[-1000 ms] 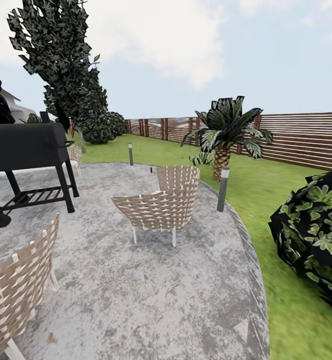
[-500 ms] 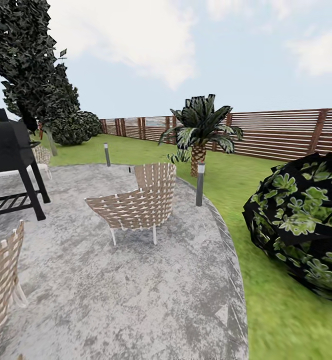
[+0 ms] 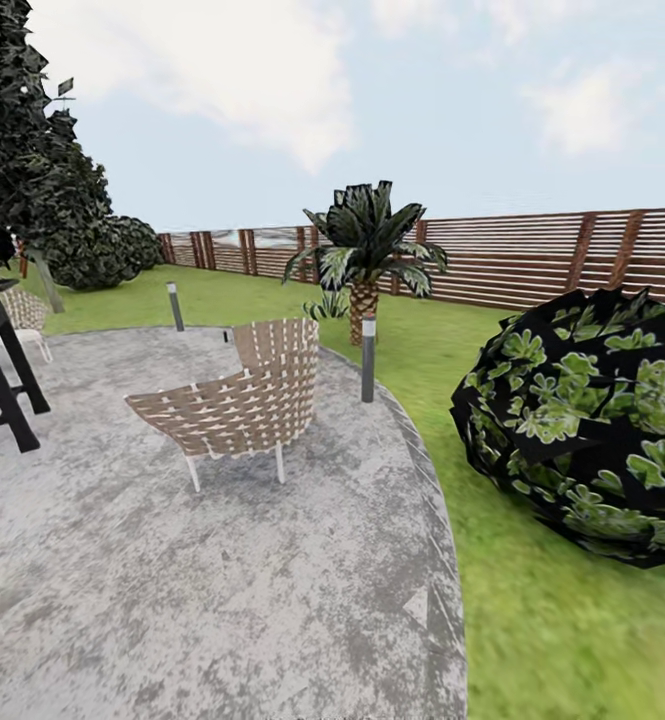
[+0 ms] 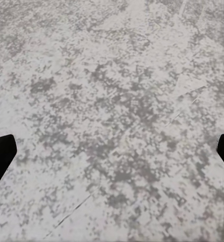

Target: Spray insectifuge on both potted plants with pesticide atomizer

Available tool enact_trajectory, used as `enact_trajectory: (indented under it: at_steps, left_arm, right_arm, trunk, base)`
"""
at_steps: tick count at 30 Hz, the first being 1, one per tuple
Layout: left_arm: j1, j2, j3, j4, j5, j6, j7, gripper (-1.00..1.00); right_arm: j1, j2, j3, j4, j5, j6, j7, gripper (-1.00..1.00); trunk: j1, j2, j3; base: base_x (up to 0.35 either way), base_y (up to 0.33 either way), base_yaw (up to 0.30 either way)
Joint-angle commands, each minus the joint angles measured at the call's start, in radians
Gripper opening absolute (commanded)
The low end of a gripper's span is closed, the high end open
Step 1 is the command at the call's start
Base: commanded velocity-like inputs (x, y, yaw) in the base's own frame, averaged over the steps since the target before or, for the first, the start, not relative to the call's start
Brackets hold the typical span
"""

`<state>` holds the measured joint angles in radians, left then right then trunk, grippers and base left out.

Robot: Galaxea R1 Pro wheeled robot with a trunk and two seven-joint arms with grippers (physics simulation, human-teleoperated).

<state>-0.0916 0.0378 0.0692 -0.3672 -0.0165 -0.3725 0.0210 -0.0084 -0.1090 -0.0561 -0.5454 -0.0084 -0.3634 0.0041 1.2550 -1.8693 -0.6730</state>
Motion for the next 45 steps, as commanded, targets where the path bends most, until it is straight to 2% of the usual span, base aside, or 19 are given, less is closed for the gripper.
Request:
enact_trajectory:
  at_steps: [1,30,45]
  left_arm:
    - [0.000,-0.001,0.001,0.001,-0.002,-0.003,0.002,1.00]
    - [0.000,-0.001,0.001,0.001,-0.002,-0.003,0.002,1.00]
    - [0.000,-0.001,0.000,0.001,-0.008,-0.005,0.001,1.00]
  right_arm:
    - [-0.001,0.000,-0.001,0.001,-0.001,-0.003,0.000,1.00]
    - [-0.001,0.000,-0.002,0.001,-0.001,-0.003,-0.001,1.00]
    - [-0.001,0.001,-0.001,0.001,-0.001,-0.003,-0.005,1.00]
  trunk:
    - [0.004,-0.008,-0.006]
    - [0.115,-0.211,-0.138]
    - [0.115,-0.211,-0.157]
  base:
    - [0.000,0.000,-0.191]
    - [0.000,0.000,-0.168]
    - [0.000,0.000,-0.119]
